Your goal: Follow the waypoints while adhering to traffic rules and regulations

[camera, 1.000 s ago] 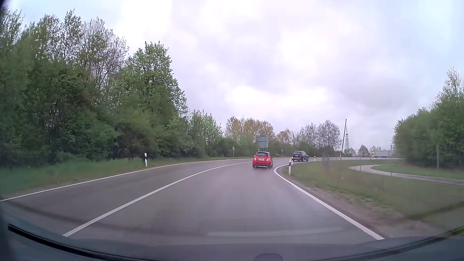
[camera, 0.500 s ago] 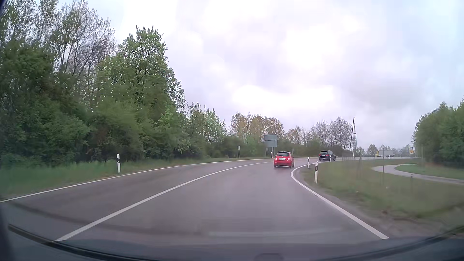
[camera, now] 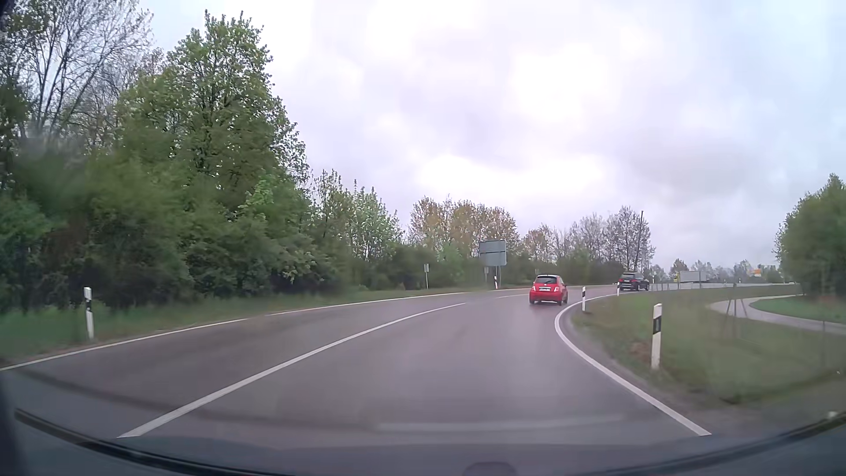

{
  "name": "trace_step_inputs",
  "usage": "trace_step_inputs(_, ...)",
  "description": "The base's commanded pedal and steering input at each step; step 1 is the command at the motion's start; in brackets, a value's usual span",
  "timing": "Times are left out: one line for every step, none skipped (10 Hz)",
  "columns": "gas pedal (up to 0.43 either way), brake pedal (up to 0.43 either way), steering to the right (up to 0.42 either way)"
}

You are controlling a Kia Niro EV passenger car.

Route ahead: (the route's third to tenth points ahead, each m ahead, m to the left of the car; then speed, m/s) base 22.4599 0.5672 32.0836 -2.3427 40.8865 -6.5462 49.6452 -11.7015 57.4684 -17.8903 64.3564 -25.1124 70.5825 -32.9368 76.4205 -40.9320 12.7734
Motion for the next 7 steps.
trace_step_inputs(0.240,0.000,0.024)
trace_step_inputs(0.228,0.000,0.035)
trace_step_inputs(0.220,0.000,0.041)
trace_step_inputs(0.209,0.000,0.047)
trace_step_inputs(0.197,0.000,0.049)
trace_step_inputs(0.197,0.000,0.050)
trace_step_inputs(0.197,0.000,0.051)
